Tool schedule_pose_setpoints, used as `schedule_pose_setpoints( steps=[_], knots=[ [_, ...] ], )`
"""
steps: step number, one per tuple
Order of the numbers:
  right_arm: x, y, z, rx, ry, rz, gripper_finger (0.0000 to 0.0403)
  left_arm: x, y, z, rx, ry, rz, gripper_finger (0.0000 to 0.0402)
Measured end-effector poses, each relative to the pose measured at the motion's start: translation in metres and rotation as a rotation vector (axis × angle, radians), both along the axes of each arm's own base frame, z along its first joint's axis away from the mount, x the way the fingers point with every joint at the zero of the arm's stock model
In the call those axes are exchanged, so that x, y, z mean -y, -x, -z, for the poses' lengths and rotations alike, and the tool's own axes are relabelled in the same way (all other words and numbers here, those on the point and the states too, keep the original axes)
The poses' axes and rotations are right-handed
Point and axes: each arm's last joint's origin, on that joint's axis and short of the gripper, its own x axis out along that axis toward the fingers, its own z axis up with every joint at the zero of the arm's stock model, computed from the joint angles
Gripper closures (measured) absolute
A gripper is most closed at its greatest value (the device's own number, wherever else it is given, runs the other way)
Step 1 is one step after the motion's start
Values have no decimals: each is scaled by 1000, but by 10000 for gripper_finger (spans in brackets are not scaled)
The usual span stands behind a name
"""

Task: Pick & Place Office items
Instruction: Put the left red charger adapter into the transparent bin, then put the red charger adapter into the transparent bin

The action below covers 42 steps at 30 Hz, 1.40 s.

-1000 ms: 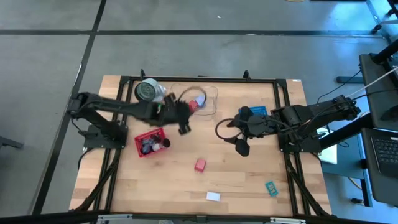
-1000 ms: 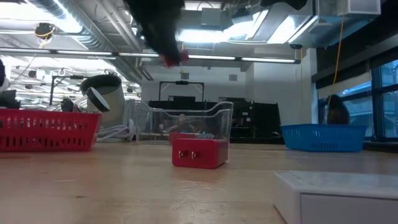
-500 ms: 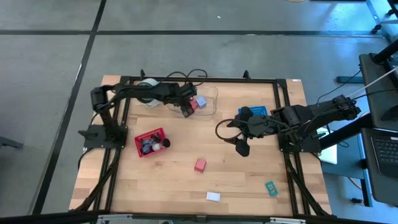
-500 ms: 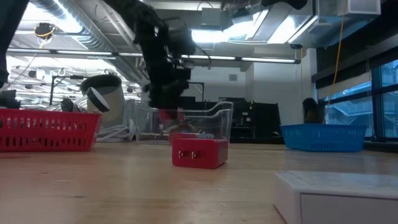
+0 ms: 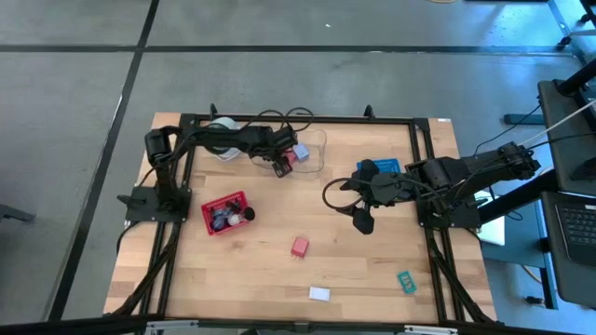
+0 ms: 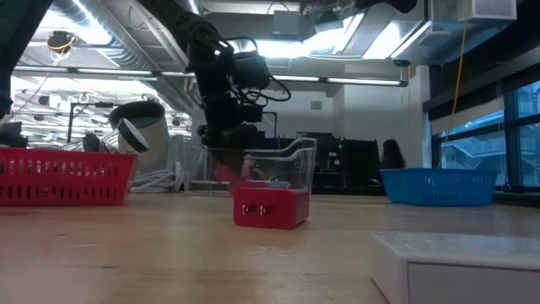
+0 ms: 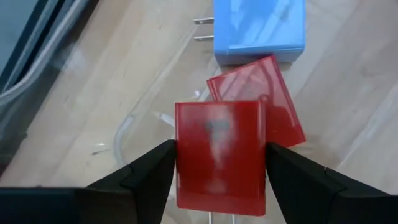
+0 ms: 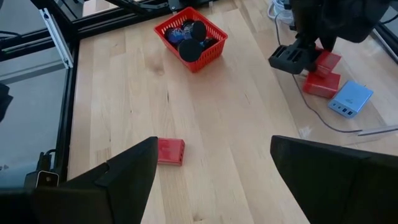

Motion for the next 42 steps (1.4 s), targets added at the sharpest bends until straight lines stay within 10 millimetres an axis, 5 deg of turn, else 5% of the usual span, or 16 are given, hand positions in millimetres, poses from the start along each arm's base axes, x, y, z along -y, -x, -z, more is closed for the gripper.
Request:
schedule_pose_setpoints(
  steps=[9, 18, 22, 27, 34, 42],
  knots=[
    [0, 0, 0, 1, -19, 16, 89, 0, 1, -4, 4, 12, -38, 156],
    [0, 0, 1, -6, -33, 29, 89, 22, 9, -79, 181, -102, -27, 162],
    [0, 1, 1, -18, -31, 30, 89, 59, 17, -100, 310, 8, 41, 162],
    [0, 2, 2, -30, -25, 28, 89, 123, 15, -98, 416, 94, 188, 162],
    [1, 2, 2, -31, -24, 29, 89, 202, 8, -73, 500, 149, 298, 158],
    [1, 3, 3, -38, -26, 30, 89, 264, 1, -27, 361, -66, 525, 131]
  ],
)
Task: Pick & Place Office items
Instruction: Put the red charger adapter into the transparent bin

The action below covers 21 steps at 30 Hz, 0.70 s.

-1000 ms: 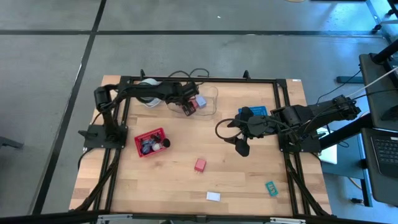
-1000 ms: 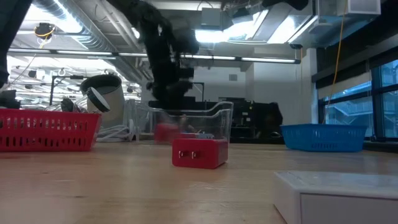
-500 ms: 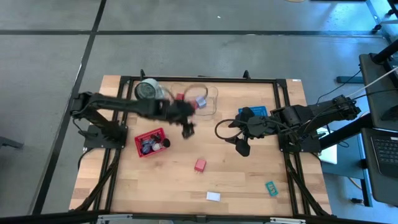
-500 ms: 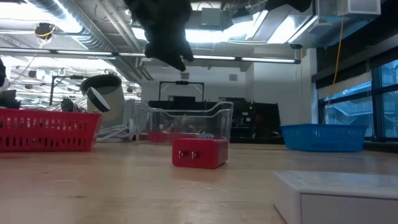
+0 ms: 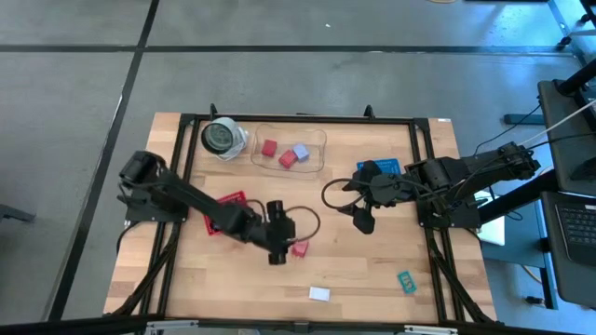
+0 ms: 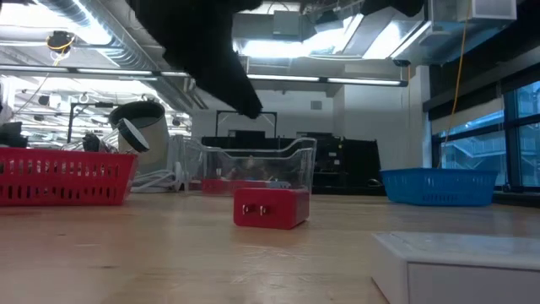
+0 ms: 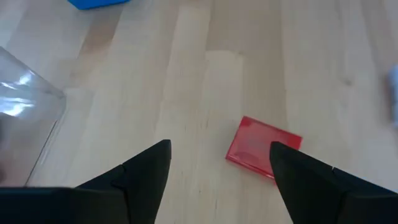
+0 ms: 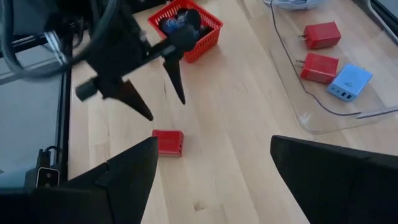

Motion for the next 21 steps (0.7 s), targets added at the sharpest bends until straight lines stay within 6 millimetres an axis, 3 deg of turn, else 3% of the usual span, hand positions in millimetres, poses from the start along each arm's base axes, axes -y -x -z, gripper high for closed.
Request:
schedule_pose_setpoints(
  steps=[4, 12, 21],
  knots=[
    [0, 0, 0, 2, -22, 20, 89, 8, -7, 12, 28, 38, -61, 112],
    [0, 0, 0, 3, -47, 43, 89, 1, -17, 26, 157, 456, -529, 91],
    [0, 0, 0, 5, -40, 37, 89, 9, -25, 46, 186, 495, -572, 93]
  ],
)
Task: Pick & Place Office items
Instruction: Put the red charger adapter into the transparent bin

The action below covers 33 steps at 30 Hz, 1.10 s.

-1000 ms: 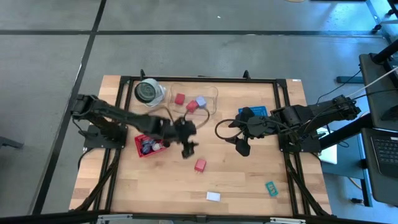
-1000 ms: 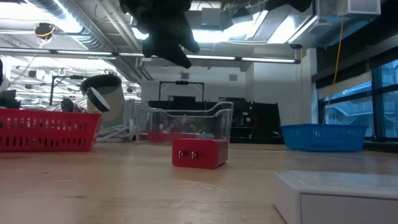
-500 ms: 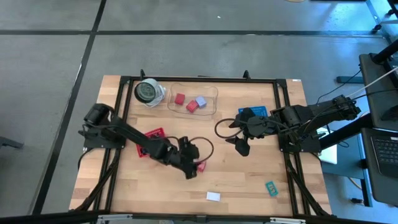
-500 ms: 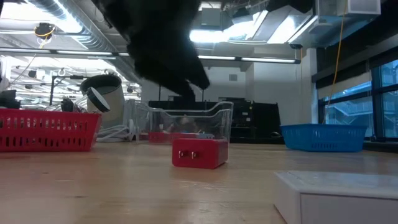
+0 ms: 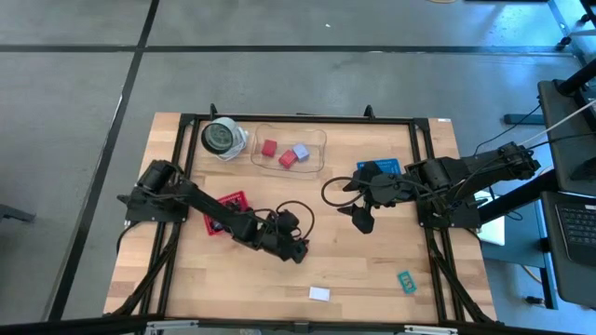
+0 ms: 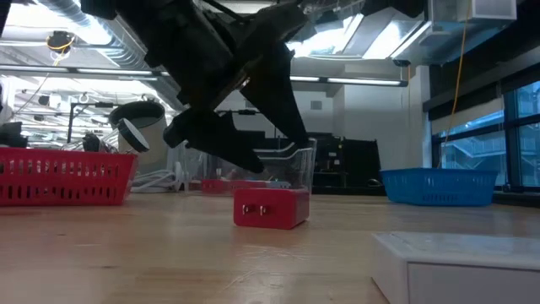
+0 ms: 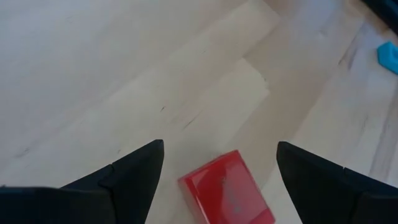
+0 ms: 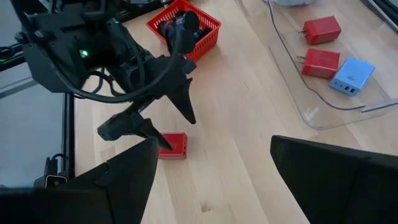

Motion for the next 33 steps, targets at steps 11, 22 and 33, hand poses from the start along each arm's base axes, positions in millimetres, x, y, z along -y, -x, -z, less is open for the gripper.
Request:
schedule_pose_setpoints(
  steps=[11, 22, 33],
  knots=[
    [0, 0, 0, 5, 1, -1, 89, 2, 0, 1, -32, 21, 86, 93],
    [0, 0, 0, 6, 2, 0, 89, 3, -1, 0, -17, 75, 75, 93],
    [0, -1, -1, 10, 2, -1, 89, 10, -2, 9, -148, 85, 26, 93]
  ],
)
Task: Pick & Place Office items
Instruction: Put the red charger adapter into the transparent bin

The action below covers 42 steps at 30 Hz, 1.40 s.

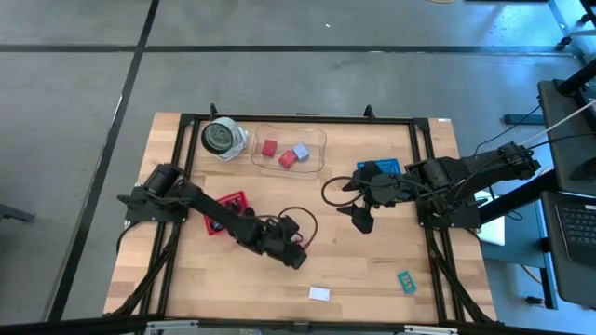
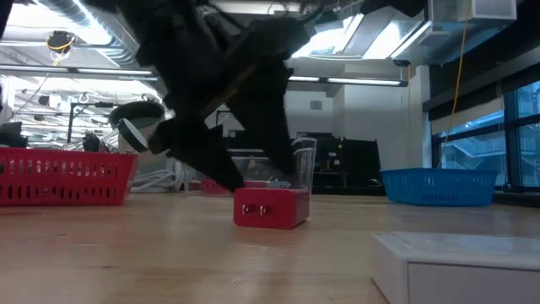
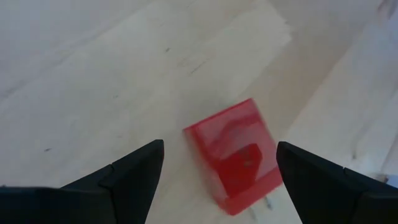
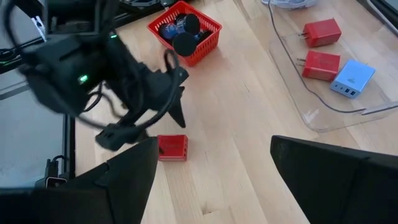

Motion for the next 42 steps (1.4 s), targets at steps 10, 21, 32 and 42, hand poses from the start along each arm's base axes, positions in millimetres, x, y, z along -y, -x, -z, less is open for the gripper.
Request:
schedule_pose_setpoints(
  steps=[10, 21, 32, 42],
  knots=[
    [0, -1, -1, 7, -3, 0, 89, 12, -32, 5, -86, -86, 2, 59],
    [0, -1, -1, 8, -4, 0, 89, 13, -39, 11, -206, -133, -50, 53],
    [0, -1, -1, 8, -5, 1, 89, 14, -38, 7, -242, -161, -37, 117],
    [0, -1, 0, 7, -5, 1, 89, 14, -38, 6, -241, -170, -28, 192]
  ],
)
